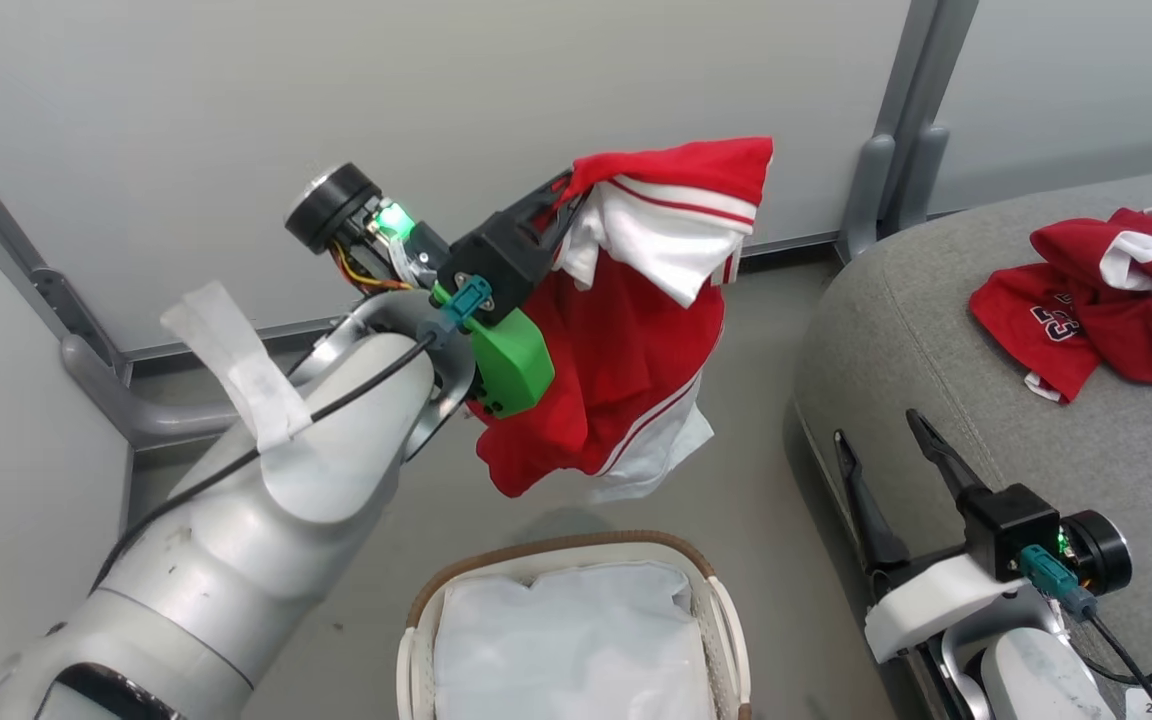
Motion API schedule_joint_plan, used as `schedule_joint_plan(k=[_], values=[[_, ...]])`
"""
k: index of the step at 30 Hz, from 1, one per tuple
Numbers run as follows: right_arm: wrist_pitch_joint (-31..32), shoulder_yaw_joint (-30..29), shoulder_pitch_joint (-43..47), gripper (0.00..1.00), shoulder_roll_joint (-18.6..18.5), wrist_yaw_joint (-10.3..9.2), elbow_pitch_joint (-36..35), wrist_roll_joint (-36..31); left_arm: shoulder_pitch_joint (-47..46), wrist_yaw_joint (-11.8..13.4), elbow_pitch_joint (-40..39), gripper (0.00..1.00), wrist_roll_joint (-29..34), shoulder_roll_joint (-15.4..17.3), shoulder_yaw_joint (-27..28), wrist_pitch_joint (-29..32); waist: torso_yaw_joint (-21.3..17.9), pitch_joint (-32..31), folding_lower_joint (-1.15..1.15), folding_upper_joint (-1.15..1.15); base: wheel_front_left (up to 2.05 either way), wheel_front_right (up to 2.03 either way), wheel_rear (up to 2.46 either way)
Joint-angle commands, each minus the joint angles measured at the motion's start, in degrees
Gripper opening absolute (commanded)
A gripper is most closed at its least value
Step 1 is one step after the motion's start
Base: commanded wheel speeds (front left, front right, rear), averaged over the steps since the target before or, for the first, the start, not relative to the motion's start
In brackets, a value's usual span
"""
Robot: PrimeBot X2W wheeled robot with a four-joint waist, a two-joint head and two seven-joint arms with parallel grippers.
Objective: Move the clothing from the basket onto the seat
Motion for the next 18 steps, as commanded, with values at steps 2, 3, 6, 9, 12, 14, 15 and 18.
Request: schedule_joint_plan(k=[2,3,6,9,12,14,15,18], values=[[-0.11,0.93,-0.80,1.00,-0.21,-0.07,0.13,0.03,-2.44,-0.07,-0.20,0.00,-1.08,0.14,-0.59,0.20,0.59,-0.61,0.01,0.00,0.00,0.00,0.00],[-0.11,1.40,-0.96,1.00,-0.22,-0.08,0.11,0.13,-2.99,-0.07,-0.19,0.00,-1.30,0.08,-0.83,0.33,0.65,-0.66,0.01,0.00,0.00,0.00,0.00],[-0.11,3.75,-1.70,1.00,-0.20,-0.08,0.47,0.63,-4.86,-0.07,-0.27,0.00,-1.91,-0.58,-1.65,0.56,1.01,-0.85,0.01,0.00,0.00,0.00,0.00],[-0.11,5.97,-3.27,1.00,-0.21,-0.08,0.83,1.43,-6.29,0.02,-0.25,0.00,-2.69,-1.48,-2.69,0.86,1.60,-0.95,0.01,0.00,0.00,0.00,0.00],[-0.11,8.73,-5.75,1.00,-0.24,-0.08,1.84,1.51,-7.74,0.02,-0.35,0.00,-3.71,-2.46,-3.95,1.16,2.33,-0.94,0.01,0.00,0.00,0.00,0.00],[-0.11,10.11,-7.53,1.00,-0.23,-0.08,2.97,1.50,-8.65,0.02,-0.56,0.00,-4.30,-3.15,-4.93,1.42,2.96,-0.98,0.01,0.00,0.00,0.00,0.00],[-0.11,10.62,-8.42,1.00,-0.22,-0.08,3.54,1.47,-9.06,0.02,-0.72,0.00,-4.59,-3.47,-5.34,1.54,3.28,-0.98,0.01,0.00,0.00,0.00,0.00],[-0.11,11.80,-10.99,1.00,-0.22,-0.08,5.63,1.59,-10.24,0.02,-1.33,0.00,-5.51,-4.30,-6.86,1.78,4.30,-0.92,0.01,0.00,0.00,0.00,0.00]])
